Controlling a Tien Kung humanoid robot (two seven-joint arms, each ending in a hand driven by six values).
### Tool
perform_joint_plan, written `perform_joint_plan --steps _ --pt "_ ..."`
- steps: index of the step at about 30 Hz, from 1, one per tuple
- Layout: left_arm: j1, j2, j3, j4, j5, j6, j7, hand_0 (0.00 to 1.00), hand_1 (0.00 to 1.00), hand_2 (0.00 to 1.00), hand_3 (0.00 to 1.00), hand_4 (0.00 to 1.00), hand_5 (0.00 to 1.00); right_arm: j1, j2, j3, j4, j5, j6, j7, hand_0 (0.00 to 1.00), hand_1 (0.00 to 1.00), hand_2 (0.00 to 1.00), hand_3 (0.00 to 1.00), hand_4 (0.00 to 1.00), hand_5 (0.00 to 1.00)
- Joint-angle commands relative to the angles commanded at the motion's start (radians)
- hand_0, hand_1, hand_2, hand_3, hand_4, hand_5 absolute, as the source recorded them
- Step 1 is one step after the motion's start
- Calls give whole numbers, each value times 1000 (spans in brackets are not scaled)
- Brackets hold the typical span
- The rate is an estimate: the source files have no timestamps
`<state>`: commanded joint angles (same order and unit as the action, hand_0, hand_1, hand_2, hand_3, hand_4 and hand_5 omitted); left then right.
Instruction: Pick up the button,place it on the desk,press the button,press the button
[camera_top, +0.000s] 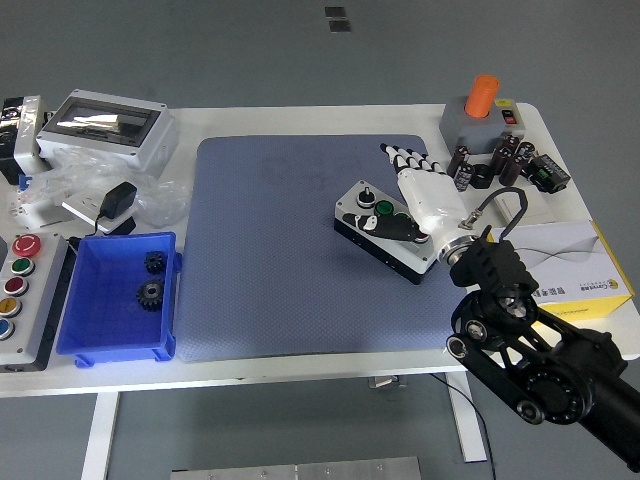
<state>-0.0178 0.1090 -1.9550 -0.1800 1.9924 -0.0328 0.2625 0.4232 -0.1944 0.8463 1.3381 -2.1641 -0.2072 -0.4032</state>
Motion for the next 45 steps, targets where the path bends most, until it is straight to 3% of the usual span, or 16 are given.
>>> perform_joint_plan --steps 8,18,19,24,25,30,31,36,37,42,43,45 --pt "-4 2 -1 0 3 -1 -1 682 686 596 660 713 311 42 28 -53 -124 15 2 -30 998 998 998 998 998 737" --pt "-6 4 -7 0 10 -5 -6 682 686 596 661 713 310 63 42 -109 -187 -9 -25 -98 998 998 998 998 998 730" --pt "-7 4 -8 0 12 -6 -7 682 687 596 661 713 309 65 42 -113 -191 -14 -31 -104 805 857 942 998 998 733" --pt "-9 3 -11 0 16 -7 -10 682 687 596 661 713 309 72 44 -137 -210 -36 -63 -133 805 857 942 998 998 733" --pt "-9 3 -11 0 17 -8 -10 682 687 597 663 712 299 74 44 -144 -215 -38 -65 -138 428 646 734 998 998 637" --pt "-10 3 -14 0 21 -9 -11 682 687 597 663 712 299 81 45 -175 -238 -41 -62 -152 428 646 734 998 998 637" --pt "-10 2 -14 0 21 -9 -11 682 687 597 662 712 298 82 45 -181 -242 -40 -61 -153 283 489 567 953 986 458" --pt "-11 2 -16 0 23 -10 -13 682 687 597 662 712 298 87 46 -196 -247 -39 -71 -157 283 489 567 953 986 458" --pt "-11 3 -16 0 24 -10 -13 682 687 598 663 714 296 88 46 -198 -247 -39 -75 -157 249 447 506 826 950 419" --pt "-12 3 -18 0 25 -9 -16 682 687 598 663 714 296 91 48 -213 -251 -41 -94 -156 249 447 506 826 950 419" --pt "-12 3 -18 0 25 -8 -16 682 687 598 662 716 297 91 48 -215 -251 -42 -97 -156 206 403 465 754 897 357" --pt "-12 3 -15 0 23 -8 -18 682 687 598 662 716 297 91 49 -218 -251 -45 -104 -155 206 403 465 754 897 357"
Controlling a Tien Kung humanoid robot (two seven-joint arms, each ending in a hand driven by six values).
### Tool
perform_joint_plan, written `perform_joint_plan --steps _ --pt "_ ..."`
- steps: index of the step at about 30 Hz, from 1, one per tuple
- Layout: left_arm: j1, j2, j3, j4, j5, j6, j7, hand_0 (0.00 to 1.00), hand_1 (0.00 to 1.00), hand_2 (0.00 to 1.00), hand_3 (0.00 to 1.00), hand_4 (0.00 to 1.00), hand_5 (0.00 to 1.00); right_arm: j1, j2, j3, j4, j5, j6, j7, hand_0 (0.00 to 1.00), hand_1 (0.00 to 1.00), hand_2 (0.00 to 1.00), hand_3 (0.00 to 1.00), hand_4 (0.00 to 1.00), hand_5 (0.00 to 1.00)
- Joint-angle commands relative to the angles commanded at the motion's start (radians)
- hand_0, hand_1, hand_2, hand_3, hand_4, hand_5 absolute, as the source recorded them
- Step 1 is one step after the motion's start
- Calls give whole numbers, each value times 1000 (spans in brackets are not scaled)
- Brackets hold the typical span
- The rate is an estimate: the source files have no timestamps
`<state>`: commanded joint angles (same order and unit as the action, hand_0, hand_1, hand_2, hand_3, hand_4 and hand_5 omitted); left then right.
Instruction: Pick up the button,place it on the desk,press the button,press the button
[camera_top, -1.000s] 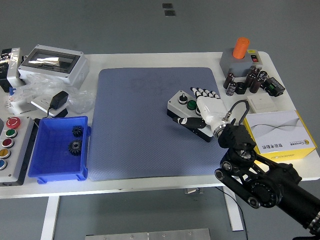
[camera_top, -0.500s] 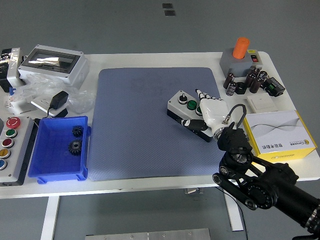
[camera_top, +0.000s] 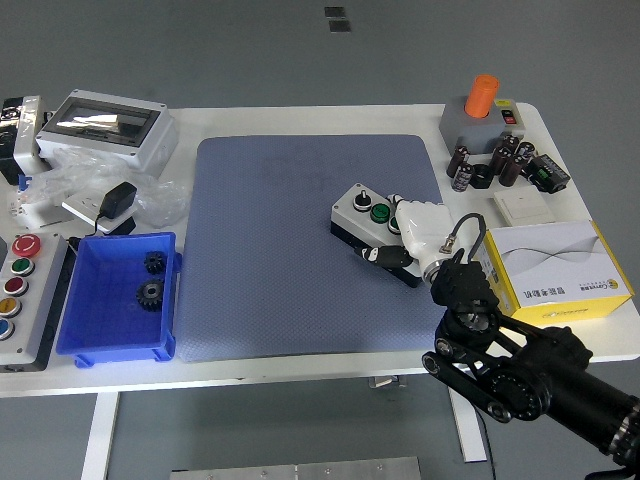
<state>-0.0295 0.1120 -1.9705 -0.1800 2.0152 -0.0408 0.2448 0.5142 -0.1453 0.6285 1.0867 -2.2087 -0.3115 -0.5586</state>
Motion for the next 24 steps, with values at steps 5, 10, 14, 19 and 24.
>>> perform_joint_plan --steps 5,10,14,19,24 --pt "1 0 6 0 -6 3 -5 682 687 599 664 720 297 0 0 -4 0 -8 -28 4 177 381 428 602 857 340" --pt "1 0 11 0 -10 7 -12 682 687 598 665 724 297 -1 0 -4 5 -14 -69 18 164 364 395 506 810 299" --pt "0 0 10 0 -10 11 -16 682 687 598 665 724 297 0 -2 -3 16 -18 -116 43 164 364 395 506 810 299" --pt "1 0 9 0 -10 13 -18 682 687 598 666 728 297 0 -9 -11 31 4 -173 105 150 344 359 427 721 230" --pt "1 -2 10 0 -11 15 -19 682 688 598 667 729 297 8 -32 -62 61 69 -215 225 122 322 312 354 543 98"
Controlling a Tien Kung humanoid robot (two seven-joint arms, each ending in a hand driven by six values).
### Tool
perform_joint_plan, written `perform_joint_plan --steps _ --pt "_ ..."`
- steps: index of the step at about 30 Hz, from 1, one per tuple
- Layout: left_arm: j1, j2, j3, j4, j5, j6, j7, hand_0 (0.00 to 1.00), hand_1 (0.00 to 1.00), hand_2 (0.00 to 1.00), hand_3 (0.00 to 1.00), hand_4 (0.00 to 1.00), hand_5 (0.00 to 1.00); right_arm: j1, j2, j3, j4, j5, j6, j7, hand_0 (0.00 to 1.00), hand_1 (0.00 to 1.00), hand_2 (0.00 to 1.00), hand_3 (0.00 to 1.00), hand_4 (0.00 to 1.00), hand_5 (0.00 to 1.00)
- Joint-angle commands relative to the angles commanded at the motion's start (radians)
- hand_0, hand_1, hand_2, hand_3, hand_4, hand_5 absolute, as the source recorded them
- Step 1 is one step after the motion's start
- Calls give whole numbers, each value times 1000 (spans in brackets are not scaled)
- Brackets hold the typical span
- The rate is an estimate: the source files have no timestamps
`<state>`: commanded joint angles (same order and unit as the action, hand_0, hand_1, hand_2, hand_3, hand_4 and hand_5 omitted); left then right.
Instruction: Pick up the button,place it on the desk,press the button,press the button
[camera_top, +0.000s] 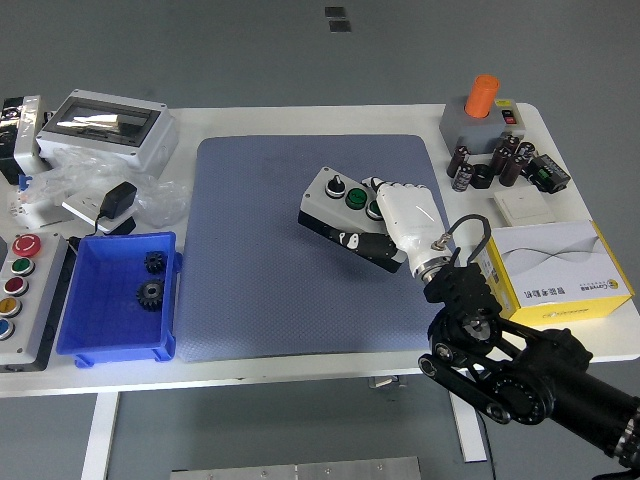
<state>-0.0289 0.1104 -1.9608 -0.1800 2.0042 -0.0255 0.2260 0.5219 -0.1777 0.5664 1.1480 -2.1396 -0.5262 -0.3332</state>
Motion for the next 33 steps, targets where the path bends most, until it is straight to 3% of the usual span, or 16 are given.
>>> perform_joint_plan --steps 7,12,18,27,28,33 --pt "1 -2 5 0 -6 1 2 682 688 598 667 731 297 30 -32 -112 43 13 -3 179 116 317 308 351 536 101" --pt "0 -3 6 0 -6 -1 2 682 688 599 669 733 299 50 -18 -159 -4 10 5 261 156 325 300 336 497 79" --pt "1 -4 7 0 -7 -1 4 682 688 600 668 733 300 60 -12 -168 -62 8 4 287 162 335 300 333 477 87" --pt "-1 -5 -11 0 11 -12 -4 681 687 600 670 734 301 61 -8 -172 -75 1 16 270 173 352 307 333 468 88" --pt "-2 -5 -13 0 13 -12 -4 681 686 600 670 734 301 61 -8 -173 -76 -1 20 269 202 409 407 440 499 93" --pt "-2 -4 -15 0 15 -14 -5 681 686 600 670 734 301 62 -8 -175 -79 -13 39 267 202 409 407 440 499 93"
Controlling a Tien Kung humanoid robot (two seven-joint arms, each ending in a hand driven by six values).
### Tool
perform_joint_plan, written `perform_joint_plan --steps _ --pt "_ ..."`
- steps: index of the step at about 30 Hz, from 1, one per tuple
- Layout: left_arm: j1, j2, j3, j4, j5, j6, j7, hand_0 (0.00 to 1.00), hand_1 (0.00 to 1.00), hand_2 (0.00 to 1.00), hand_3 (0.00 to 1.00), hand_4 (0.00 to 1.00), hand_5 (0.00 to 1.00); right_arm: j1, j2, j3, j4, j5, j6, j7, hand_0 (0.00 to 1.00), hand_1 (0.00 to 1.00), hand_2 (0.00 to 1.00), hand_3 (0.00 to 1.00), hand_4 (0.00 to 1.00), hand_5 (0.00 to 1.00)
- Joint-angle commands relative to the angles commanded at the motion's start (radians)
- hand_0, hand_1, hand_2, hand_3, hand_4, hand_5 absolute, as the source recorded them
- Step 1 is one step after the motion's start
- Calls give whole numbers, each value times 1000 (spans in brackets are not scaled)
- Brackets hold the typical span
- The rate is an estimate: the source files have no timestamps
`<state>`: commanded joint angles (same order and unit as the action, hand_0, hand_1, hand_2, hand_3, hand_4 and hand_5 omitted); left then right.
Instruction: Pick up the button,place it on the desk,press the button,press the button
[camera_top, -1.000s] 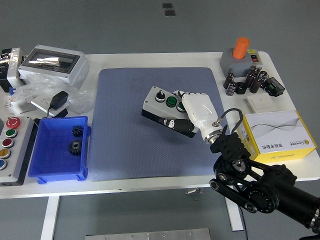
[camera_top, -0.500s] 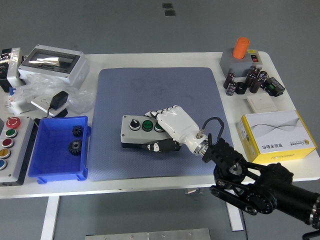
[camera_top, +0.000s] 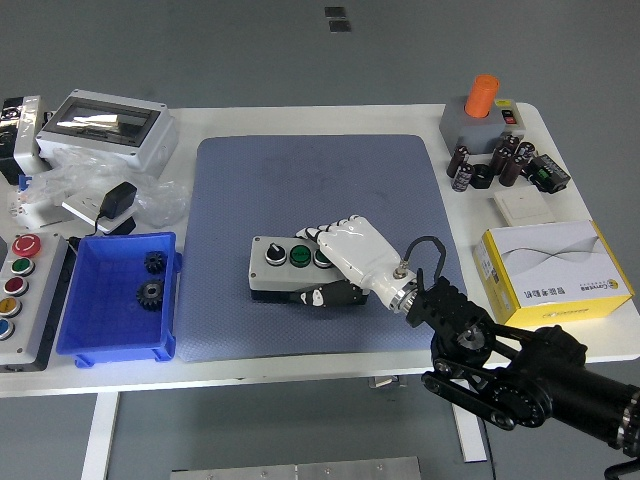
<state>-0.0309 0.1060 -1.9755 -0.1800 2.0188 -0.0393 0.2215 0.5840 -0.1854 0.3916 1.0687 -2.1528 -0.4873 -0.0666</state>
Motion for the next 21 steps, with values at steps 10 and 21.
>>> perform_joint_plan --steps 10,21 --pt "1 -1 0 0 1 -2 2 681 686 599 670 734 304 -1 -2 -3 1 -26 25 -2 560 686 708 677 704 207" --pt "2 -1 -3 0 5 -5 2 681 686 598 669 733 305 -7 -5 7 14 -36 36 6 733 810 904 984 844 255"
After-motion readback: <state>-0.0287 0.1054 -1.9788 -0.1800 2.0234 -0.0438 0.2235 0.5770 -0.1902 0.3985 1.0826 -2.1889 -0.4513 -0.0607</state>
